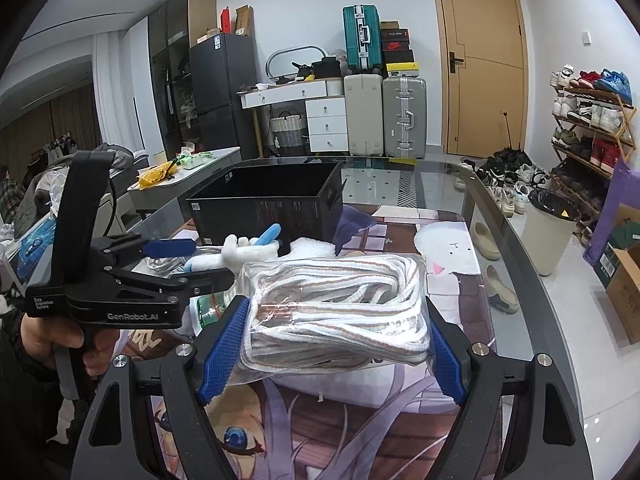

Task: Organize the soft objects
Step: 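Grasp the white blue-eared plush with the left gripper while the right lifts the rope bag, then carry the plush in the left gripper while the right carries the rope bag over the black box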

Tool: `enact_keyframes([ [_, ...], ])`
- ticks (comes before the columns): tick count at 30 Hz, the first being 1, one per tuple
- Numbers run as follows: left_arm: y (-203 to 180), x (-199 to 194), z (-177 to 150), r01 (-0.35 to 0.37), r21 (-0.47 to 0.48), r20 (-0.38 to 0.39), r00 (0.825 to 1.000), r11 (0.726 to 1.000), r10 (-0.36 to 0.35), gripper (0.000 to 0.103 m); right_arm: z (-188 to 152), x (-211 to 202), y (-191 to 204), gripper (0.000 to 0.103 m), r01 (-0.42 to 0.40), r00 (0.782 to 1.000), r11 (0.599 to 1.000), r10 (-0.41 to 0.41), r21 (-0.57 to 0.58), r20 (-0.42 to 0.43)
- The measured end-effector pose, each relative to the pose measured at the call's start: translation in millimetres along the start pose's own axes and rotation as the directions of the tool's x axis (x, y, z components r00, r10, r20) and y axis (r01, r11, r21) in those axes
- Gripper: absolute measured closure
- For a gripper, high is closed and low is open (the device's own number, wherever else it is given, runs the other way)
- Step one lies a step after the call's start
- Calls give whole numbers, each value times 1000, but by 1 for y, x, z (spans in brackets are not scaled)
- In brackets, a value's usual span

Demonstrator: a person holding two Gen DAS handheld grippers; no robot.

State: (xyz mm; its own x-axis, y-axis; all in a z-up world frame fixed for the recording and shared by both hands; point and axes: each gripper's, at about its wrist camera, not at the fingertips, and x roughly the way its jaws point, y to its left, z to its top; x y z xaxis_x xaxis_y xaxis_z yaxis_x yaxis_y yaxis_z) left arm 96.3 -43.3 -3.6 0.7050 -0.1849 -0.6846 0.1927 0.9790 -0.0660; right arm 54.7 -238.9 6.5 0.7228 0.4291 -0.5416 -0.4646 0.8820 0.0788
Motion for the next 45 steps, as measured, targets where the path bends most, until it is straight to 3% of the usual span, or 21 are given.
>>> enact_keyframes([
  [4,-2,0,0,38,4,2,999,999,-38,64,0,0,0,21,-2,1000,1000,2,0,1],
  [9,-3,-10,-3,72,11,23,997,997,-72,80,3,3,-1,21,-2,1000,1000,2,-6,2],
  [25,14,-59,-6,95,-40,141,986,995,-89,83,7,-1,13,21,-9,1000,999,10,-45,26],
  [36,33,-91,14,25,-82,243,970,996,-5,83,41,3,23,21,-7,999,998,9,-59,36],
  [45,58,-91,34,-40,-124,273,959,992,73,83,83,19,25,21,10,998,997,-5,-81,62],
])
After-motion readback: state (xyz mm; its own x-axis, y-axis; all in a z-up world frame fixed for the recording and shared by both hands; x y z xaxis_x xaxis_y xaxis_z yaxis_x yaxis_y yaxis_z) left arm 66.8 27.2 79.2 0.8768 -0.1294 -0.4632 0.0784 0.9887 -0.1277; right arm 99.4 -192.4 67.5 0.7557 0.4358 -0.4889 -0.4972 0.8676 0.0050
